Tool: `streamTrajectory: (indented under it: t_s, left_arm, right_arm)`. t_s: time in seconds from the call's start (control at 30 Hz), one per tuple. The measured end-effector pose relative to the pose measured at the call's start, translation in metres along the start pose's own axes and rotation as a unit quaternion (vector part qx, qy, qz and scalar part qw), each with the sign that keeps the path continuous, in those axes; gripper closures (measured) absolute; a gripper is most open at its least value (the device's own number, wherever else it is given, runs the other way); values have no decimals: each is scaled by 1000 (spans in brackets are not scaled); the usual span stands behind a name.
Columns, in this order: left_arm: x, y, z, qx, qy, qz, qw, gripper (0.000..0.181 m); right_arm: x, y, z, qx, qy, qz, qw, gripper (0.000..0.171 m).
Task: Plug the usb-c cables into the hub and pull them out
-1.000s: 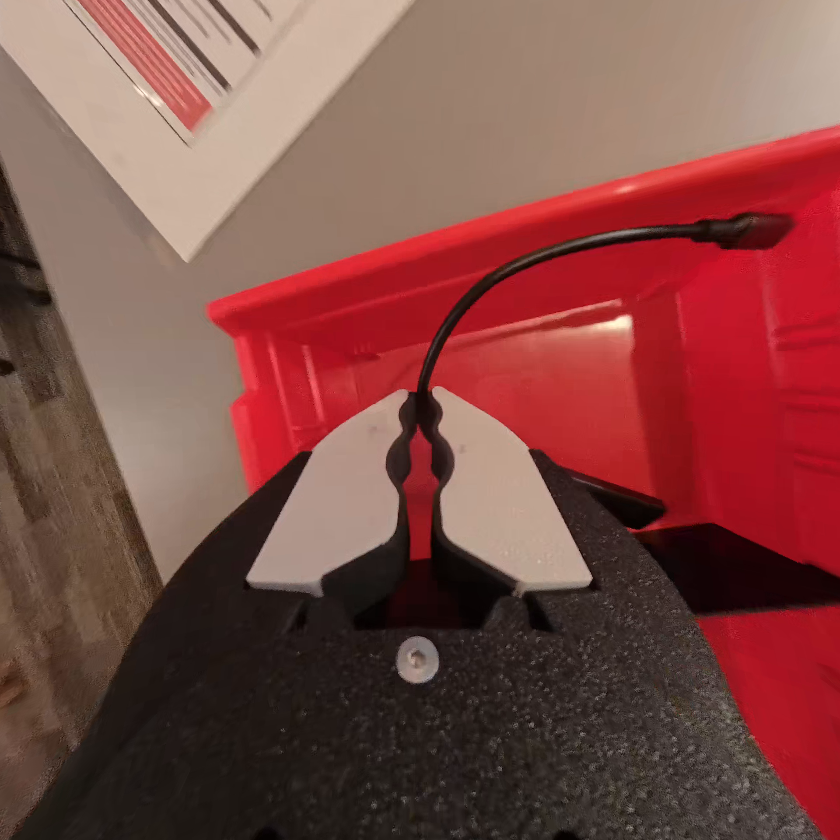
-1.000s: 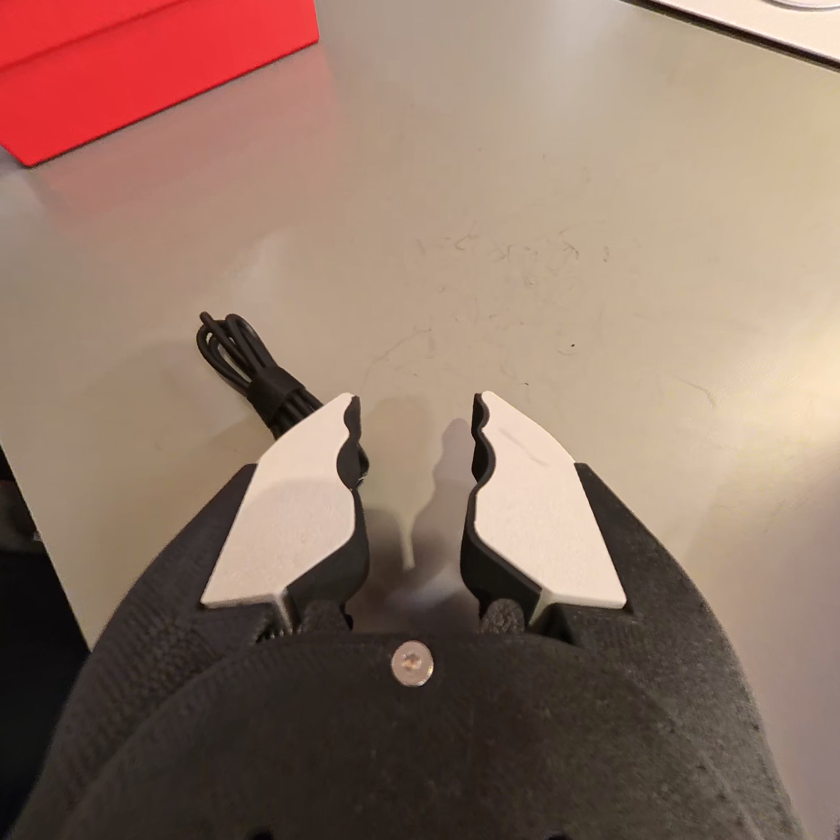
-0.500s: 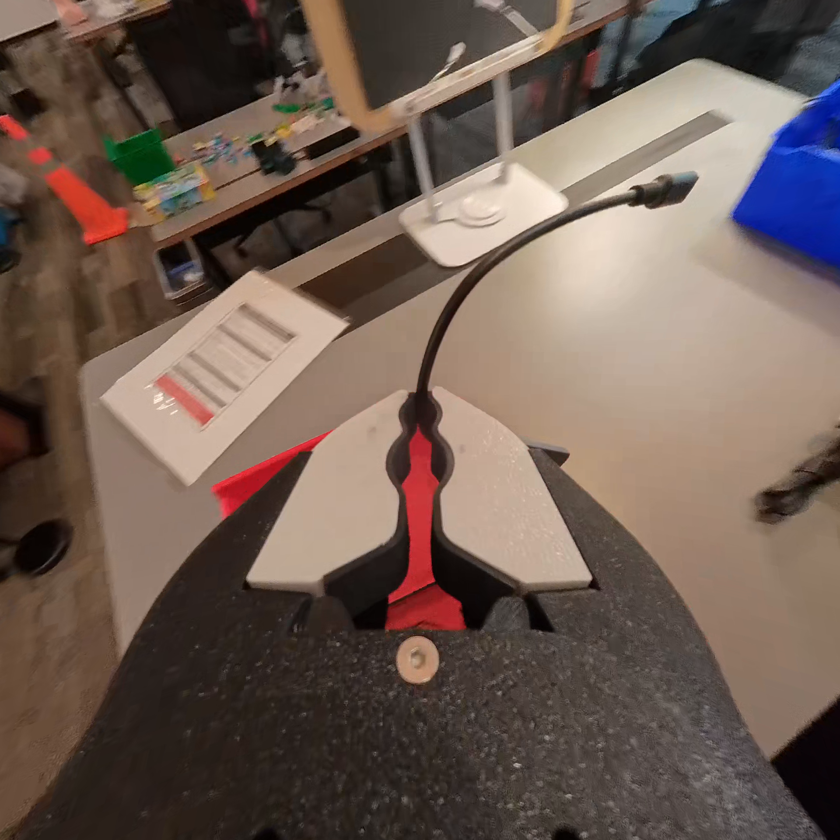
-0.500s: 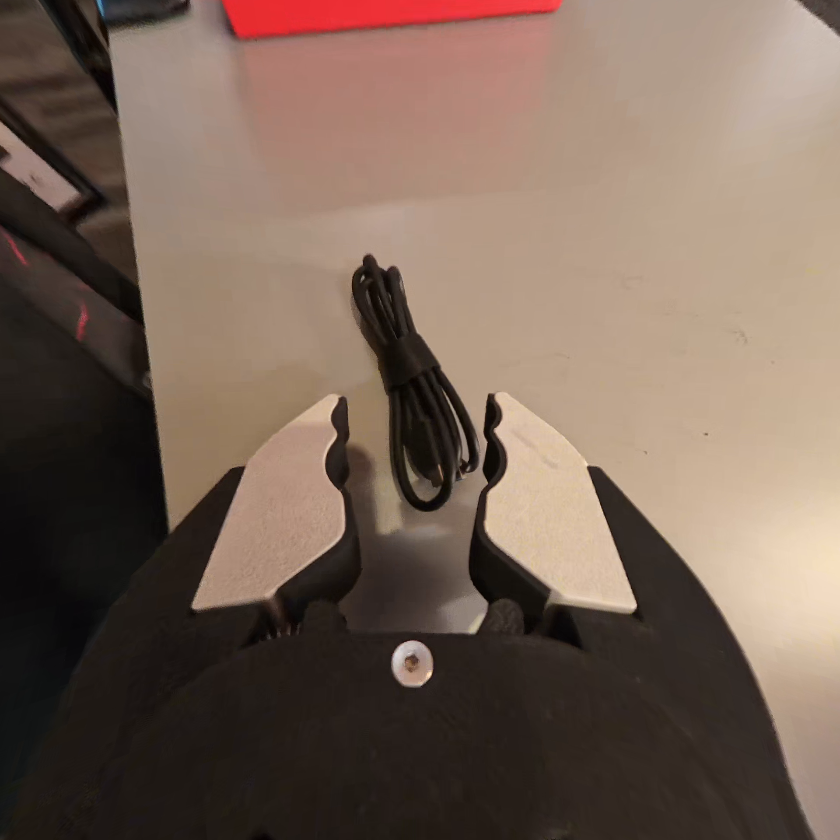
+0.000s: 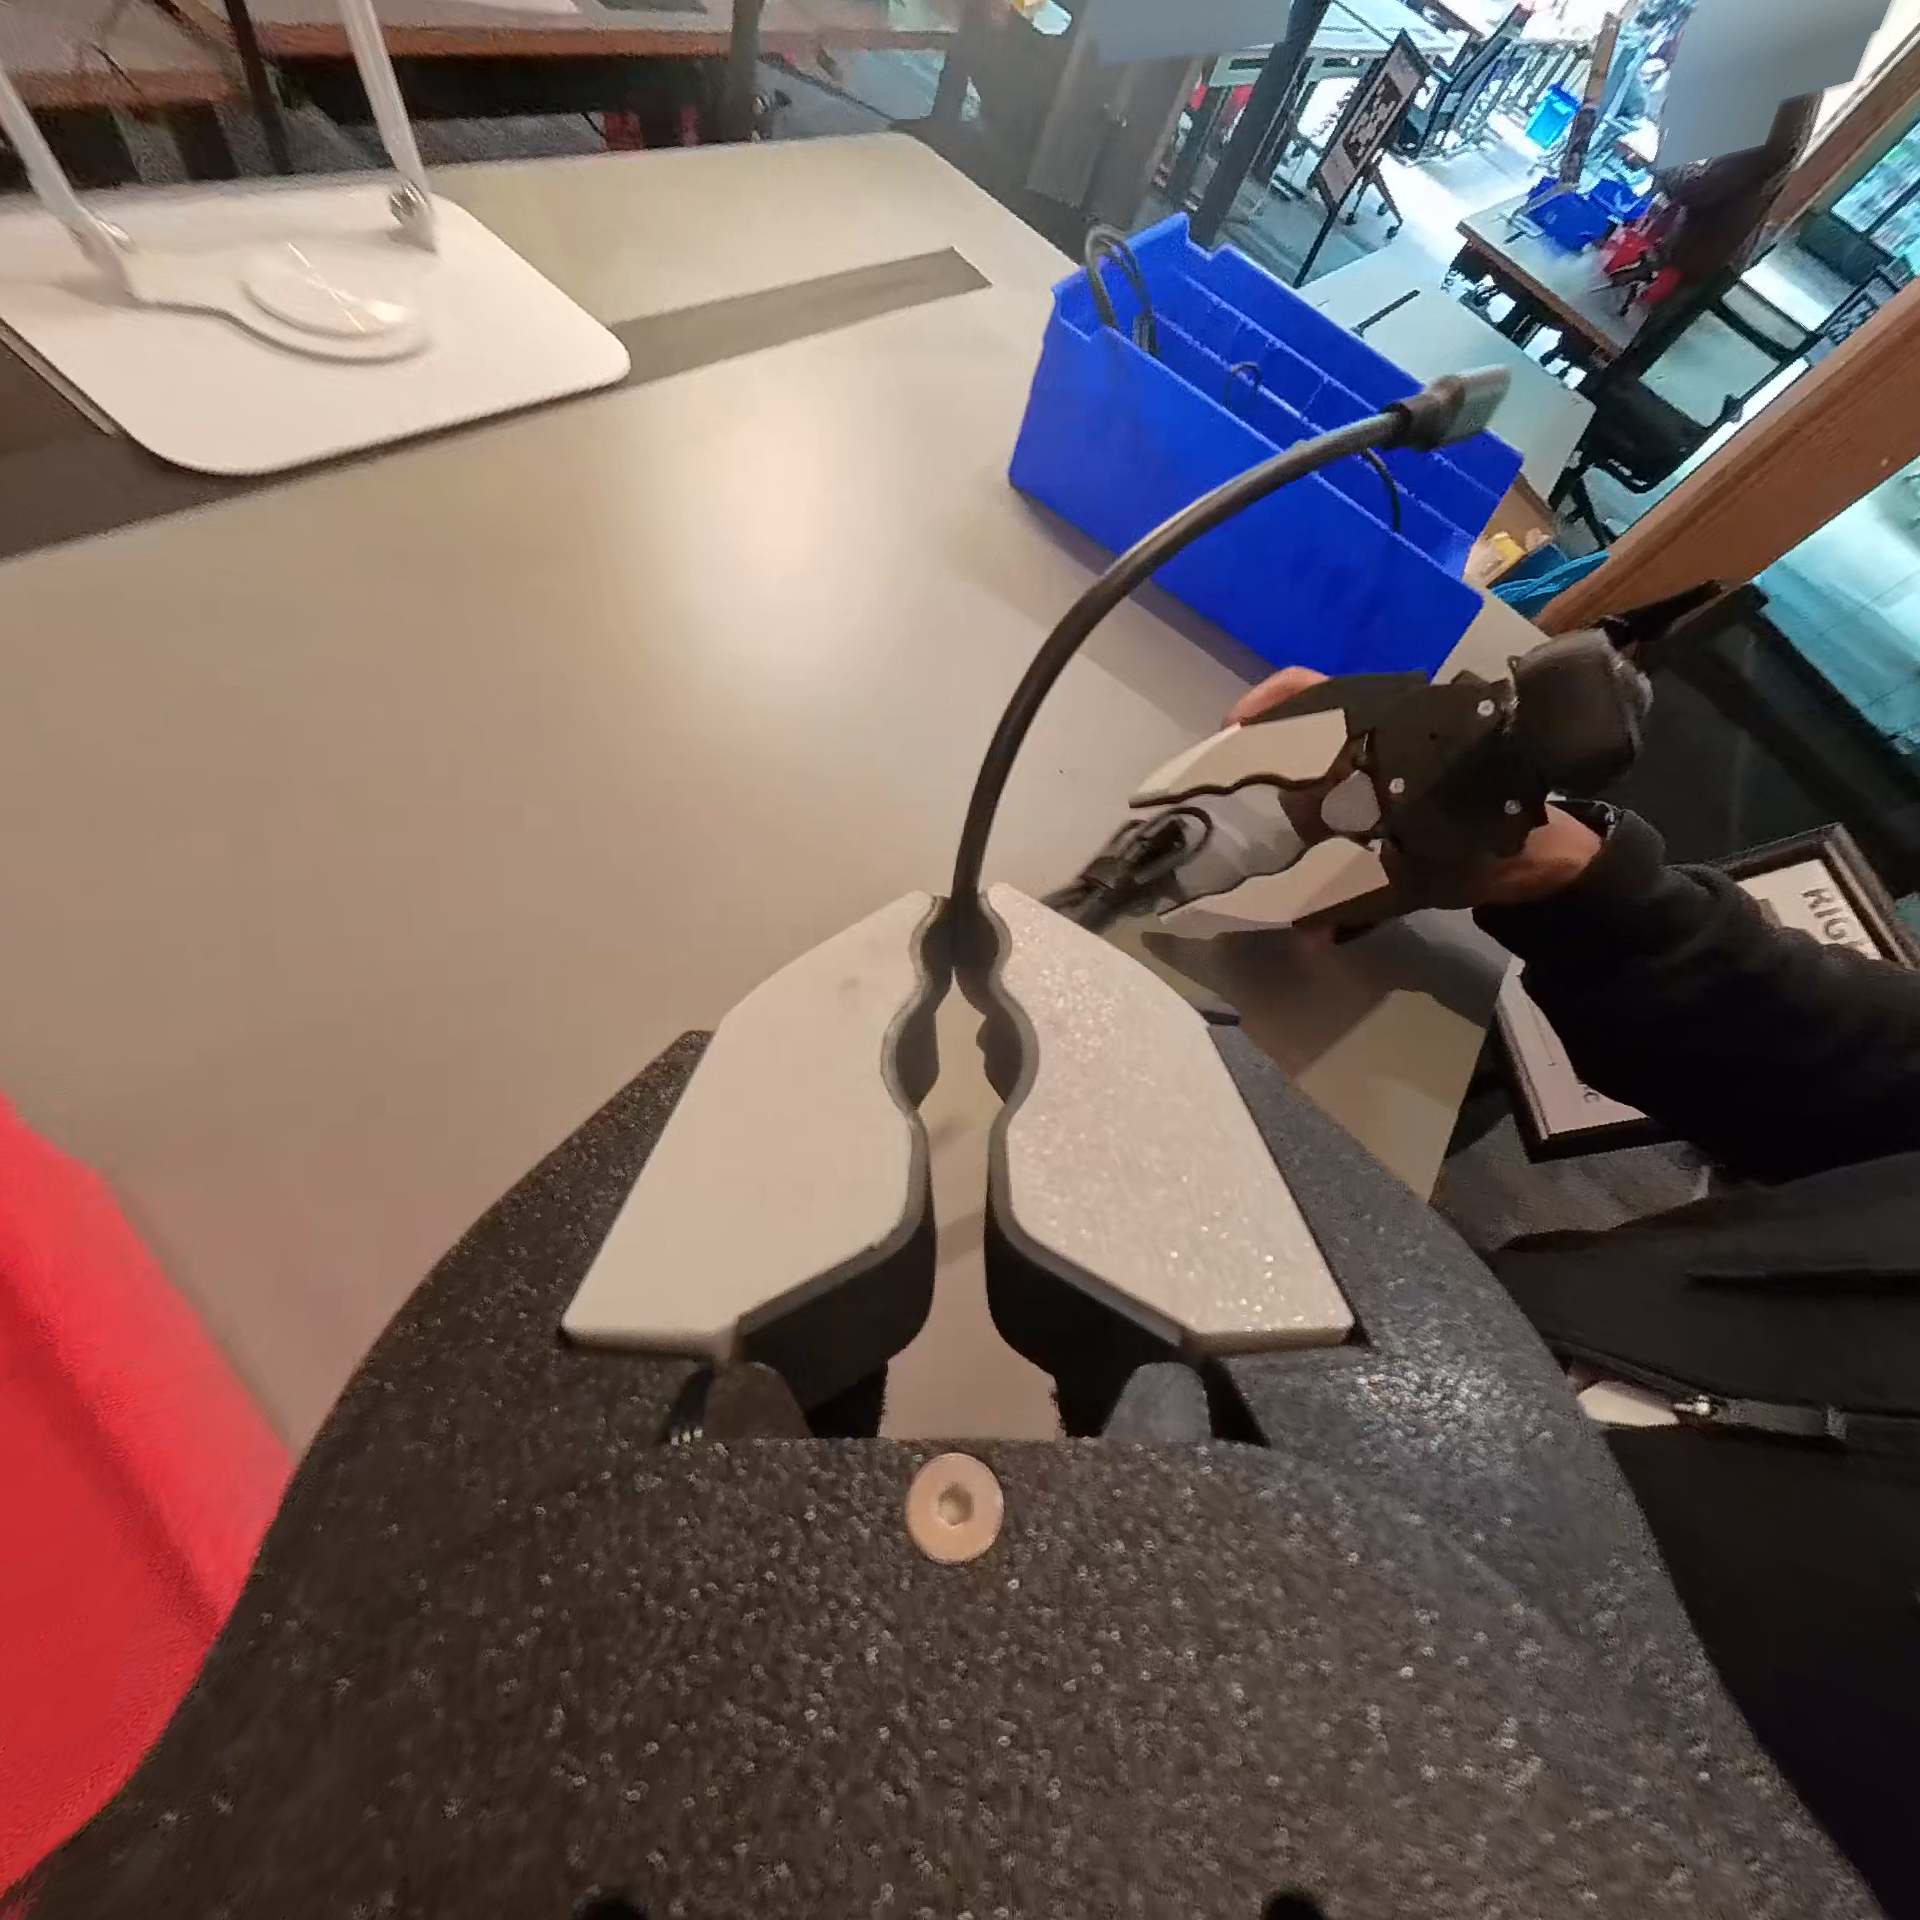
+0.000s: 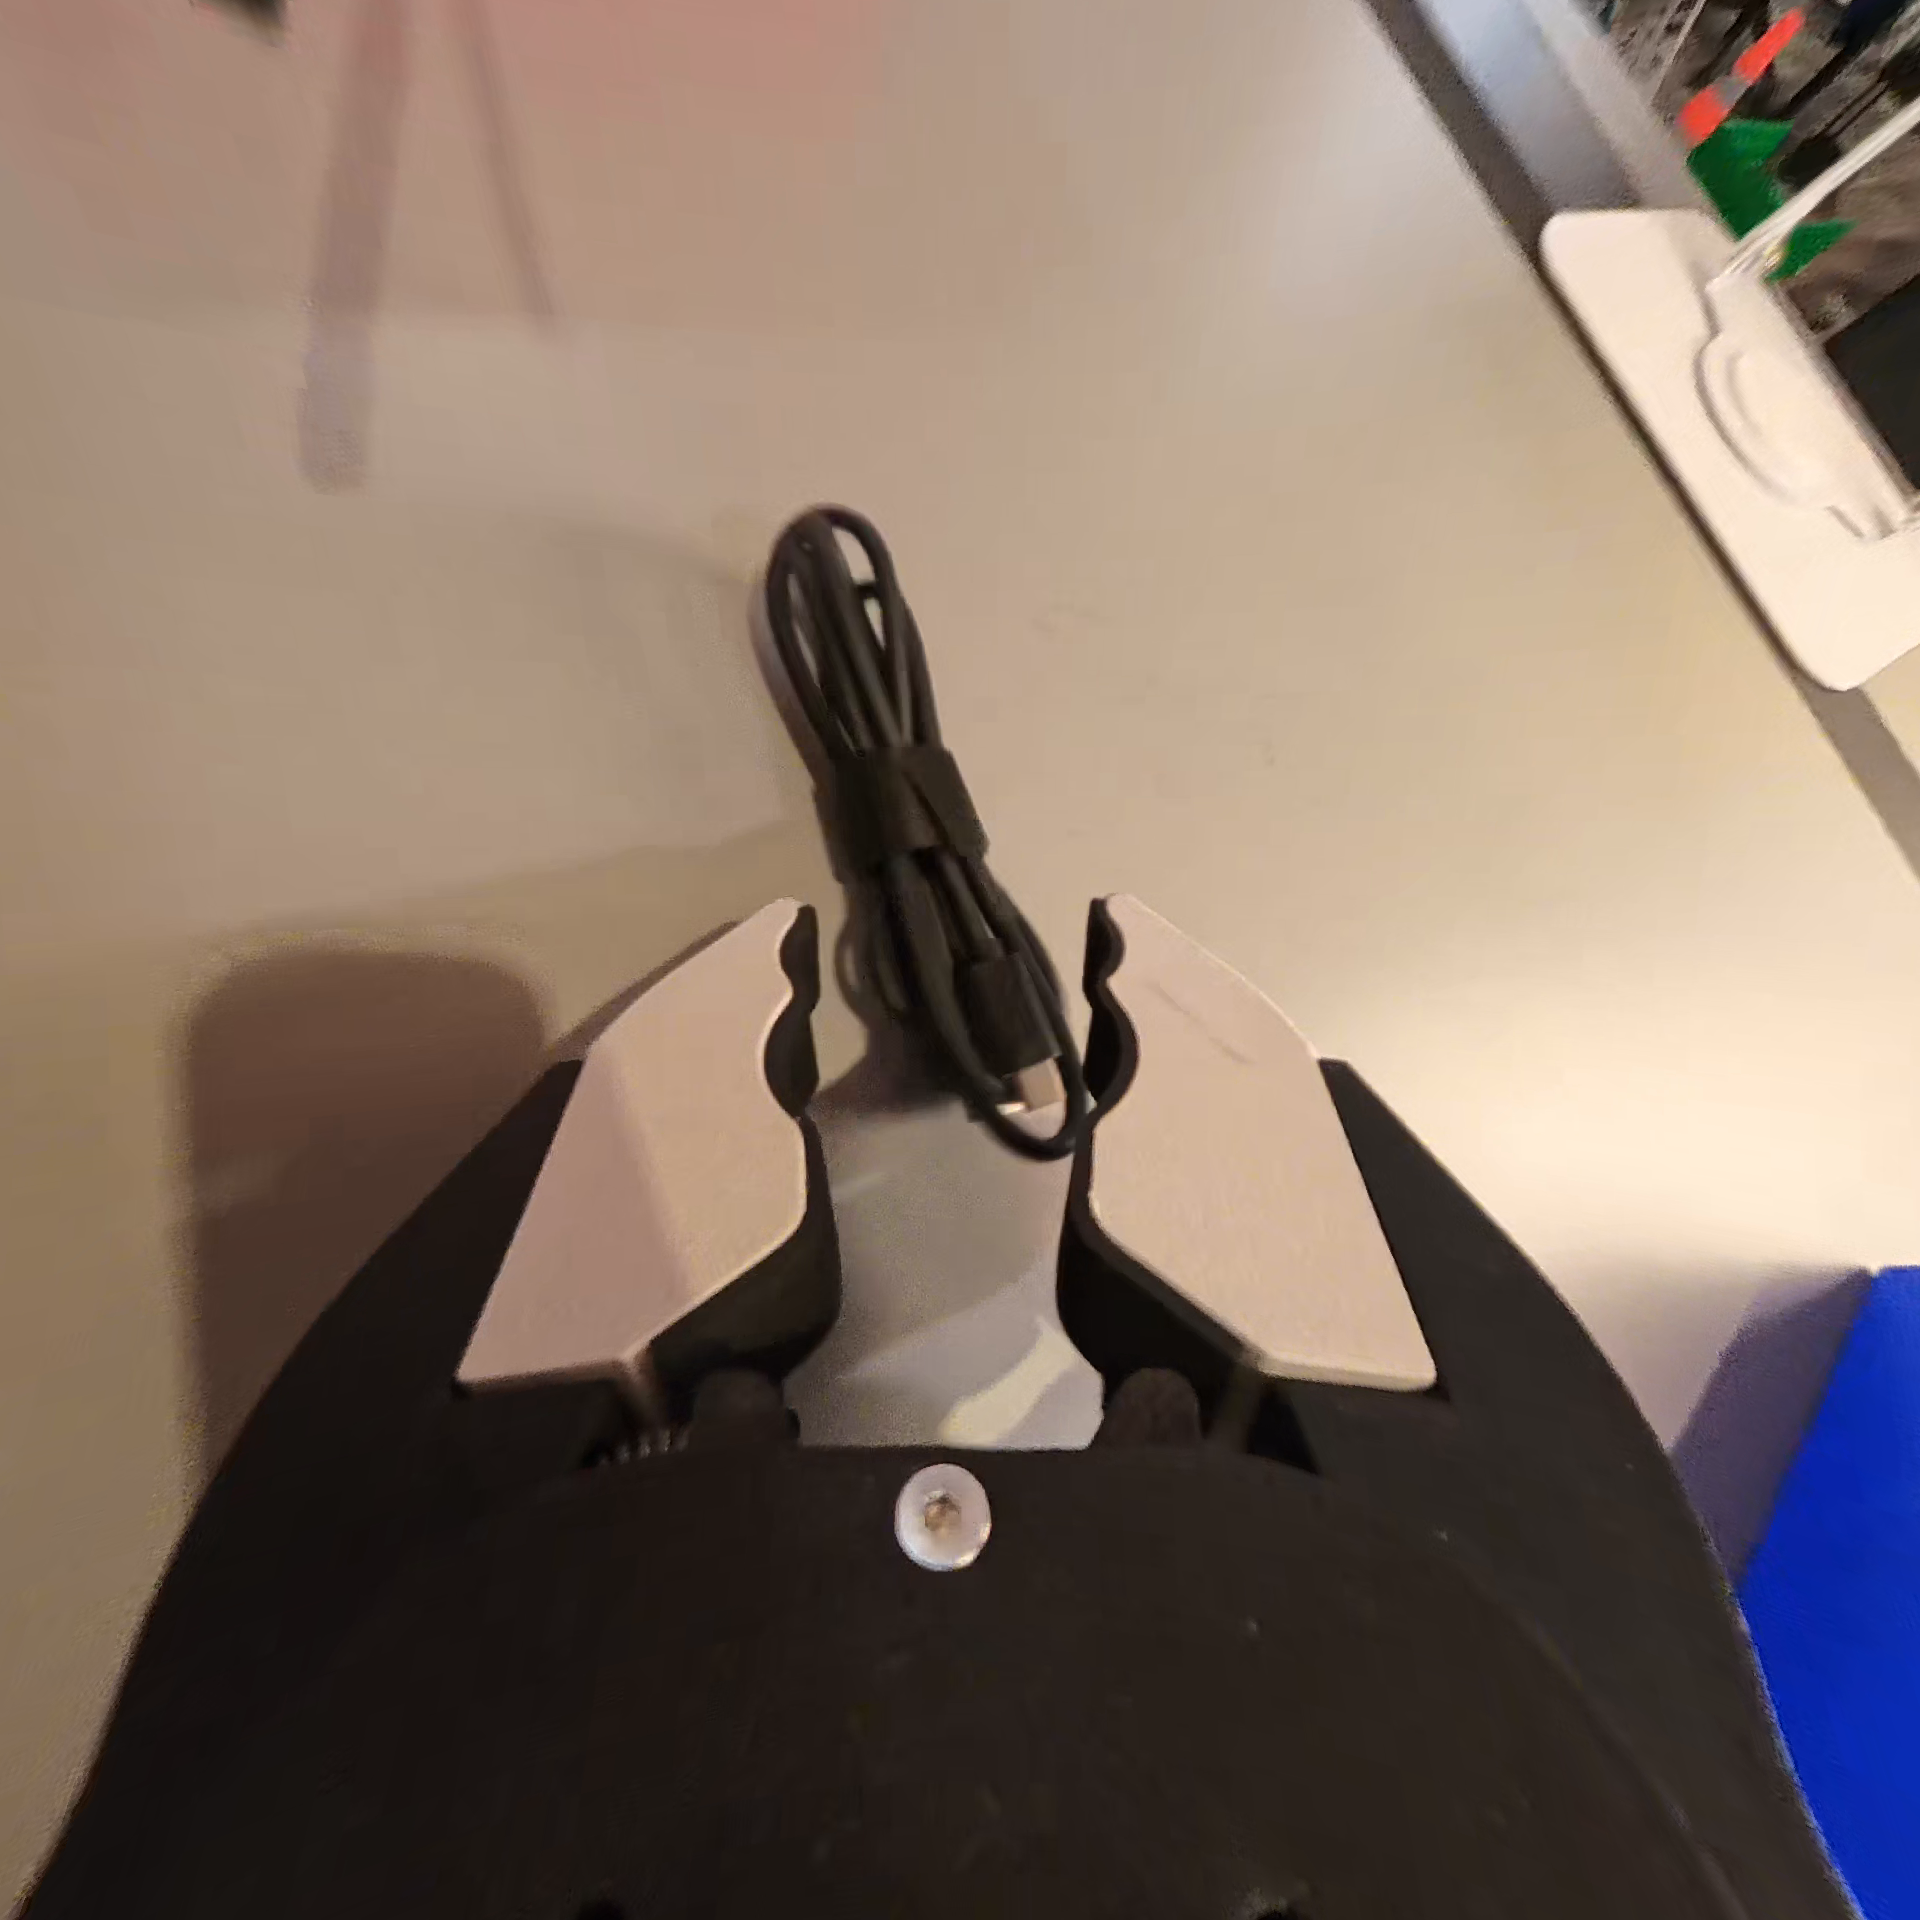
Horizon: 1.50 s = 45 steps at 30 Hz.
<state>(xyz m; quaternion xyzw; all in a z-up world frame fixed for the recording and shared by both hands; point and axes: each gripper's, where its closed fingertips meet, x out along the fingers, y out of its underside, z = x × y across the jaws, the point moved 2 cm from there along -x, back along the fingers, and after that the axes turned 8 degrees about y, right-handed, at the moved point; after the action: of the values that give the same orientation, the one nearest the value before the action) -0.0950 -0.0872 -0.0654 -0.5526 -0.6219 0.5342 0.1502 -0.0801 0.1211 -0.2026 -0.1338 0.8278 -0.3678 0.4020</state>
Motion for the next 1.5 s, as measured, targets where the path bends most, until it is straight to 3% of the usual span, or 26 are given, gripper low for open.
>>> streamTrajectory:
  t_s: [0.17, 0.3, 0.47, 0.57, 0.73, 0.87, 1.13, 1.33, 1.43, 1.5]
  left_arm:
    - [30, 29, -16, -54, 11, -23, 998, 178]
    - [53, 54, -26, -96, 9, -42, 994, 177]
    - [77, 73, -45, -126, 28, -64, 990, 177]
    - [89, 76, -62, -97, 43, -70, 992, 178]
    - [102, 89, -78, -75, 44, -63, 994, 177]
    - [106, 105, -75, -109, 30, -64, 991, 178]
    - [96, 103, -61, -192, 38, -143, 970, 177]
    - [101, 110, -60, -189, 40, -134, 972, 177]
    - [104, 112, -60, -189, 37, -120, 974, 177]
    - [106, 113, -62, -185, 39, -112, 975, 178]
  right_arm:
    - [-31, -42, -9, 113, -18, -135, 984, 129]
    - [-44, -80, -12, 297, -81, -234, 922, 132]
    - [-16, -79, -15, 456, -103, -175, 867, 131]
    - [-3, -78, -13, 516, -140, -144, 833, 126]
    - [-14, -99, -21, 567, -208, -204, 771, 134]
    - [-15, -104, -23, 557, -202, -211, 777, 151]
    - [-1, -109, 1, 535, -235, -171, 794, 136]
    - [15, -112, 18, 501, -230, -115, 826, 130]
    - [12, -125, 13, 498, -225, -140, 826, 140]
    - [11, -130, 10, 483, -212, -148, 836, 160]
